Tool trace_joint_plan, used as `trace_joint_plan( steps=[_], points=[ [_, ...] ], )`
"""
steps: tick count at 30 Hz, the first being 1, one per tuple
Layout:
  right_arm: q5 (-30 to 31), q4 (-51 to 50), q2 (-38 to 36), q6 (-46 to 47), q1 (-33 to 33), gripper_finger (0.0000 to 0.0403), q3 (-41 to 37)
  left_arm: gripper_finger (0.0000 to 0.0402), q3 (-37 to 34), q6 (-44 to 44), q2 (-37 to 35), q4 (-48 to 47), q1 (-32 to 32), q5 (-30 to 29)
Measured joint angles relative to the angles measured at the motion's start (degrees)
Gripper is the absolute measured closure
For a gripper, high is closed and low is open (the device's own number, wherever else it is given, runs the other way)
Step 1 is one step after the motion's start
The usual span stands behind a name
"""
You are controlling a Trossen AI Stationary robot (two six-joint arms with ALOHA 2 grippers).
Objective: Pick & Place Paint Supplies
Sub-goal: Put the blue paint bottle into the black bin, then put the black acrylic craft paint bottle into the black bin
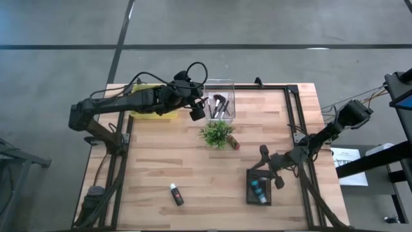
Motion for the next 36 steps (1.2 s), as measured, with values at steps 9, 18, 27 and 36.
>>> trace_joint_plan(
  steps=[9,18,27,36],
  points=[
    [-1.7,1.4,-0.1,0.9,0.0,0.0326,0.0,0.0121,0.0,-0.2,0.0,0.0,0.0,0.0],
    [-1.7,3.0,-6.1,2.0,0.0,0.0333,0.0,0.0121,0.0,-0.2,0.0,0.0,0.0,0.0],
    [1.6,2.9,-19.1,3.1,-0.2,0.0333,0.5,0.0121,0.0,-3.0,-0.5,-3.3,-1.3,2.0],
    [7.7,-9.9,-32.3,-3.7,-0.9,0.0323,10.0,0.0121,0.5,-18.5,-2.6,-23.4,-8.7,22.9]
  ],
)
